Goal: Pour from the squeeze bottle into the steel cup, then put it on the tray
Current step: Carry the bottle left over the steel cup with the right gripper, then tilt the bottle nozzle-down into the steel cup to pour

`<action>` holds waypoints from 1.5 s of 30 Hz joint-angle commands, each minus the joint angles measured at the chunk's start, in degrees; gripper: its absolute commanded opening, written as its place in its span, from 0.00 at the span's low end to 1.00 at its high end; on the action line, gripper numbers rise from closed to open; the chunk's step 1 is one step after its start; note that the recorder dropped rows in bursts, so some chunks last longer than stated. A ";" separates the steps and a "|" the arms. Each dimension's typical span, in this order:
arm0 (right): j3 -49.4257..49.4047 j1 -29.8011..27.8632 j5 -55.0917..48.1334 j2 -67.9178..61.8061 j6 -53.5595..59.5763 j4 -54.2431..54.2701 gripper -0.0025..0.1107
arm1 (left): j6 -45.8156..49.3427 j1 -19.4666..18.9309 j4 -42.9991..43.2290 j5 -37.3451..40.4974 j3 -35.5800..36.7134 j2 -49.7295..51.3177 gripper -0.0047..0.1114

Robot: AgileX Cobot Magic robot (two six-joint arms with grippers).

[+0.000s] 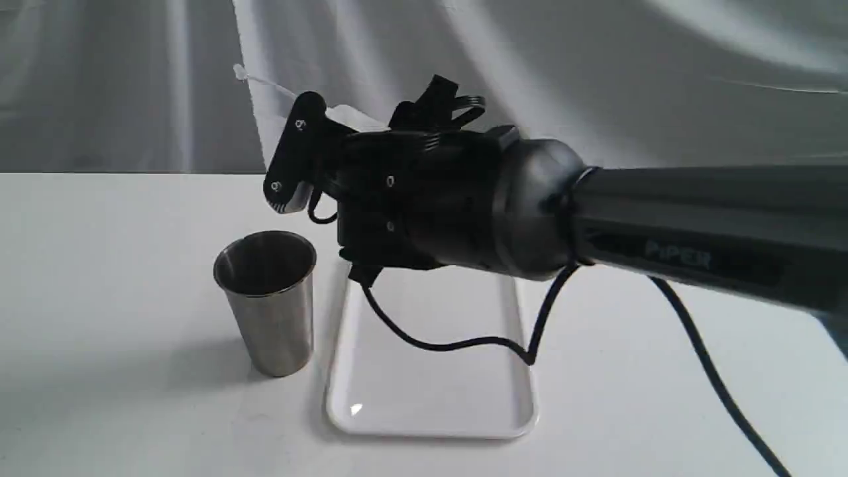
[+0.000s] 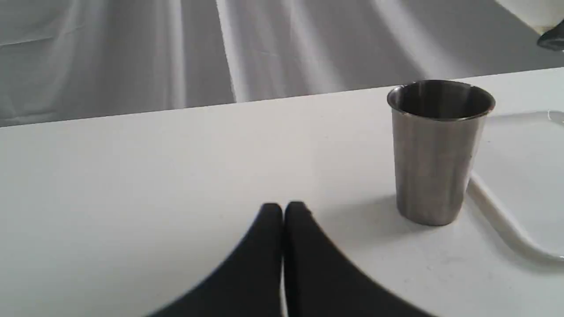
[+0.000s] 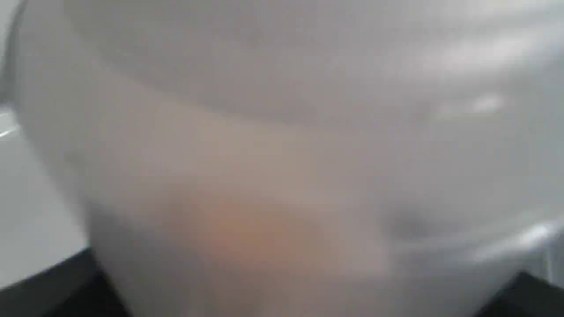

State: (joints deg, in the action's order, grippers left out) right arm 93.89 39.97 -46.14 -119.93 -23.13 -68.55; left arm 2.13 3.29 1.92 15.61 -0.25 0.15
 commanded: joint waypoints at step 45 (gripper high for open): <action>0.81 2.78 -8.86 -5.28 3.55 -16.05 0.08 | -0.10 0.33 -0.04 -0.39 0.25 -0.15 0.04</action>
State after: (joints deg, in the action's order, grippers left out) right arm 94.35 42.66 -53.42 -125.95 -19.89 -82.29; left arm 2.13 3.29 1.92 15.61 -0.25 0.15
